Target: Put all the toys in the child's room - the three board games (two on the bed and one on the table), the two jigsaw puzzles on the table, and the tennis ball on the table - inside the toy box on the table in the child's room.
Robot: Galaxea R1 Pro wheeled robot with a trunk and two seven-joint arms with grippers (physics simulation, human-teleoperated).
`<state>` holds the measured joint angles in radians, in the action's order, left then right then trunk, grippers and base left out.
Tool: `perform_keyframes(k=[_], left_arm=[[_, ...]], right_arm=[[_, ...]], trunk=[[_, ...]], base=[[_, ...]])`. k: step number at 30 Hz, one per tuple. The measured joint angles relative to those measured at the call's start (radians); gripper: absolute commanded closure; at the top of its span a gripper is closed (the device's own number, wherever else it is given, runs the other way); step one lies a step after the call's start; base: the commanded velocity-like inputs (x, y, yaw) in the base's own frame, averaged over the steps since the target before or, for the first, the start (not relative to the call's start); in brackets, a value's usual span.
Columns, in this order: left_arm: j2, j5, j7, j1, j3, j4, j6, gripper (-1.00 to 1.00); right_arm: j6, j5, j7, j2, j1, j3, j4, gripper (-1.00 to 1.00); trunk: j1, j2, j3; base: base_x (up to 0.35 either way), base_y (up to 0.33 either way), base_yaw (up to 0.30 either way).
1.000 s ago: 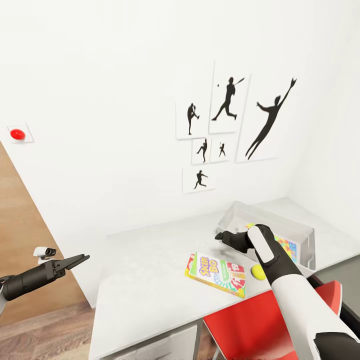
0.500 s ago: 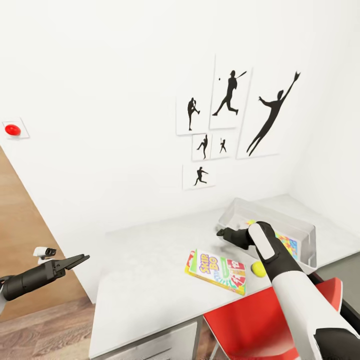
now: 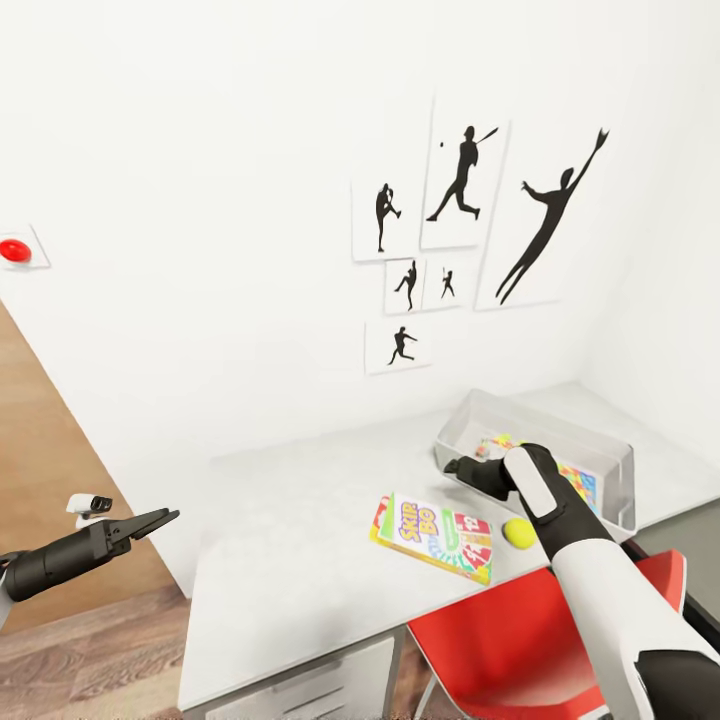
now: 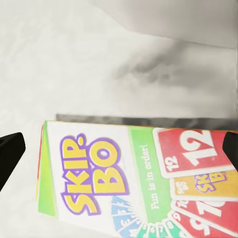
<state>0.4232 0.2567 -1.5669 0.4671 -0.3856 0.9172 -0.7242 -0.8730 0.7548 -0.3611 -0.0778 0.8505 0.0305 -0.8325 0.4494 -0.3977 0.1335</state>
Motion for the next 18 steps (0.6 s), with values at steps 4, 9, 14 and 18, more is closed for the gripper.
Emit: perform_keyframes(k=[4,9,14,18], left_arm=[[0.0,0.0,0.0,0.0,0.0,0.0,0.0,-1.0],[0.0,0.0,0.0,0.0,0.0,0.0,0.0,-1.0],[0.0,0.0,0.0,0.0,0.001,0.0,0.0,-1.0],[0.0,0.0,0.0,0.0,0.0,0.0,0.0,-1.0]], right_arm=[[0.0,0.0,0.0,-0.003,0.001,0.0,0.002,-1.0],[0.001,0.0,-0.001,-0.005,0.001,0.0,0.018,-1.0],[0.002,0.0,-0.001,-0.005,0.002,0.0,0.023,-1.0],[0.002,0.0,-0.001,-0.006,0.003,0.0,0.025,-1.0]], trunk=[[0.0,0.0,0.007],[0.0,0.0,0.015],[0.0,0.0,0.023],[0.0,0.0,0.03]], base=[[0.0,0.0,0.0],[0.0,0.0,0.0],[0.0,0.0,0.0],[0.0,0.0,0.0]])
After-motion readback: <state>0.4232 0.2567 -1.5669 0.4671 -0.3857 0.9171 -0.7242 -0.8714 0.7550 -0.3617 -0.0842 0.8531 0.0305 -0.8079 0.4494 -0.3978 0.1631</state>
